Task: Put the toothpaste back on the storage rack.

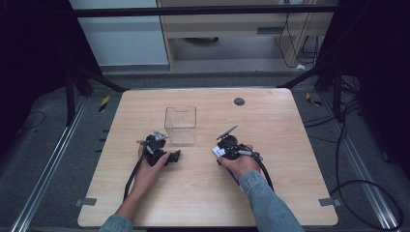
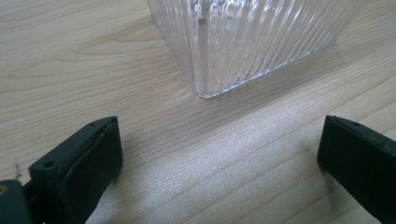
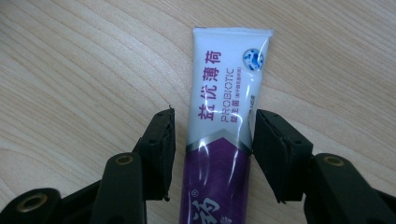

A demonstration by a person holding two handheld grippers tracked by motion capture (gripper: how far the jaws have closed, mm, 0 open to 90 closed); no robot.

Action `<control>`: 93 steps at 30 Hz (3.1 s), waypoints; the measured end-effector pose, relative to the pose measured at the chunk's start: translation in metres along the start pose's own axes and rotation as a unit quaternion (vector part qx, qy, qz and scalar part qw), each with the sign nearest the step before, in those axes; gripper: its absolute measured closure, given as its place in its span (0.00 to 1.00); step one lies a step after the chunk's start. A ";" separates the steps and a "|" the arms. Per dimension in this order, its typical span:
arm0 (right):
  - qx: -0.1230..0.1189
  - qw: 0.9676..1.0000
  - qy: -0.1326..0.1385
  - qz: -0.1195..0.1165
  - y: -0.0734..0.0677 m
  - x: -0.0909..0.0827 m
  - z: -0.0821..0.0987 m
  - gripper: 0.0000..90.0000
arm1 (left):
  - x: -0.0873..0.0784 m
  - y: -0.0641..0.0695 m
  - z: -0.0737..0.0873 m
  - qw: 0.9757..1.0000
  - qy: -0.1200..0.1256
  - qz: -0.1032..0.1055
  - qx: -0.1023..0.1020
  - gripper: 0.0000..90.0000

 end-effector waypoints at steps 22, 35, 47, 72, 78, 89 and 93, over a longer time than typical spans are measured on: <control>-0.006 1.000 0.002 0.015 0.003 0.008 0.001 0.61 | 0.000 0.000 0.000 1.000 0.000 0.000 0.000 0.00; -0.021 1.000 0.006 0.017 0.004 0.004 0.003 0.79 | 0.000 0.000 0.000 1.000 0.000 0.000 0.000 0.00; -0.014 1.000 0.014 -0.002 0.007 -0.004 0.004 0.87 | 0.000 0.000 0.000 1.000 0.000 0.000 0.000 0.00; 0.008 0.993 0.117 -0.023 0.020 -0.077 -0.034 0.88 | 0.000 0.000 0.000 1.000 0.000 0.000 0.000 0.00; 0.005 0.988 0.152 -0.033 0.013 -0.090 -0.052 0.88 | 0.000 0.000 0.000 1.000 0.001 0.000 -0.001 0.00; 0.011 0.979 0.197 -0.052 0.001 -0.096 -0.075 0.88 | 0.000 0.000 0.000 1.000 0.001 0.000 0.000 0.00; 0.016 0.976 0.211 -0.058 -0.003 -0.102 -0.081 0.88 | 0.000 0.000 0.000 1.000 0.001 -0.001 0.000 0.00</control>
Point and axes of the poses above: each handheld gripper's, and its own axes: x roughly forward along the jaws, z roughly out of its underside, y roughly to its right, the point moved 5 cm from there along x, roughly forward along the jaws, and after that the axes turned 12 degrees about x, right-handed, at the moved point
